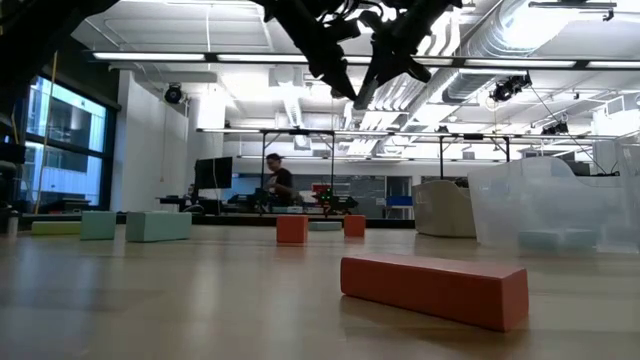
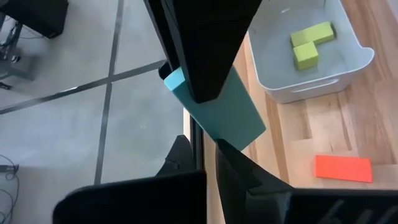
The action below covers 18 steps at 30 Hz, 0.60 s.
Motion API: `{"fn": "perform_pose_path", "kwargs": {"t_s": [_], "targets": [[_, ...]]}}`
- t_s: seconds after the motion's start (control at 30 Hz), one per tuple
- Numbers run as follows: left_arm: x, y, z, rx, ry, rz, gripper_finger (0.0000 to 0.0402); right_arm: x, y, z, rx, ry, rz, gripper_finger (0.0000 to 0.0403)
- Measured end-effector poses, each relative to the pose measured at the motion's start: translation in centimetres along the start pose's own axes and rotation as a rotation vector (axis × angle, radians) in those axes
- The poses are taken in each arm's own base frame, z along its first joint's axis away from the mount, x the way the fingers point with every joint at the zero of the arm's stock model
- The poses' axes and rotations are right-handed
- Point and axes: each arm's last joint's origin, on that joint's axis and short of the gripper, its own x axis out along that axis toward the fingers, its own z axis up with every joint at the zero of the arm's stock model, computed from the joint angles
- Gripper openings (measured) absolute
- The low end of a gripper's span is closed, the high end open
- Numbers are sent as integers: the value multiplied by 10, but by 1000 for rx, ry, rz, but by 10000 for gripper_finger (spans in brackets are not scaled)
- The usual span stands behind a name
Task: Sort & place blocks by color
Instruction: Put the light blue block into the top transparent bin
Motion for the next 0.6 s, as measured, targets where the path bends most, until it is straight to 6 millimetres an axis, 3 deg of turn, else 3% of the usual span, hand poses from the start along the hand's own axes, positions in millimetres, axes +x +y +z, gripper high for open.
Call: {"fn": "perform_pose_path", "kwargs": {"t_s": [0.4, 0.6], "targets": [[1, 1, 0, -16, 36, 50, 1, 2, -4, -11, -15, 111, -43, 37], [1, -1, 0, -93, 52, 71, 23, 2, -2, -24, -35, 225, -85, 35]]}}
